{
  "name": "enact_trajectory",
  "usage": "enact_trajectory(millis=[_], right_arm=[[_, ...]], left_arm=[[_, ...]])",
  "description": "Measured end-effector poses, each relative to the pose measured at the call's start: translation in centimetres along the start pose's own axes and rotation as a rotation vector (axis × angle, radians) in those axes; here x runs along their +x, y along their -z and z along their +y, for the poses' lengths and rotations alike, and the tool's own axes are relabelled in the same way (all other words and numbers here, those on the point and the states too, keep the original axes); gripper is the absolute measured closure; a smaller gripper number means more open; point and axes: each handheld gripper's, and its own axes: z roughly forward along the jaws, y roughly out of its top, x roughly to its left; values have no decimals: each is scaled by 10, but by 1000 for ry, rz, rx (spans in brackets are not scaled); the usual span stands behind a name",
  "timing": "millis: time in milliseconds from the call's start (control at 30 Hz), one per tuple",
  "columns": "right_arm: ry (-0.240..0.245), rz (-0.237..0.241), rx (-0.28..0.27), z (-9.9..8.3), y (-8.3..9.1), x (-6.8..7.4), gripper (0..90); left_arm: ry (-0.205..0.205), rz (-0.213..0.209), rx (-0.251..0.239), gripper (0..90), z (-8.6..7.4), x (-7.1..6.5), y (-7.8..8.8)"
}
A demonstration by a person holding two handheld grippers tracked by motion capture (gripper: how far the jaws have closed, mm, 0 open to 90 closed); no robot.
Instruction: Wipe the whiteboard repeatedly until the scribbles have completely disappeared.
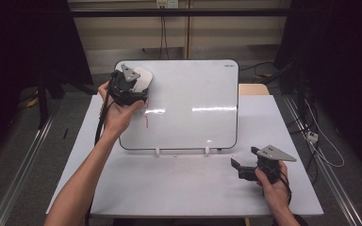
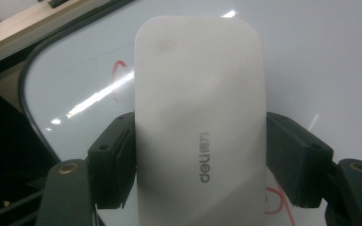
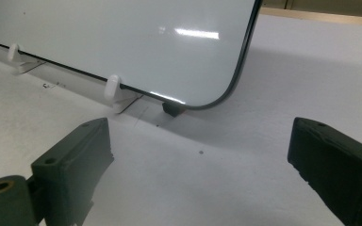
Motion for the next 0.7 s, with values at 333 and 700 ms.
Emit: enact_trajectory(millis=[333,700], right_arm=[[0,0,-4,0,1,0,72],[-6,1,-3,-1,2,0,72]], left_arm=[[41,2,-3,311,4,21,3],[63,42,-1,311,5,42,9]])
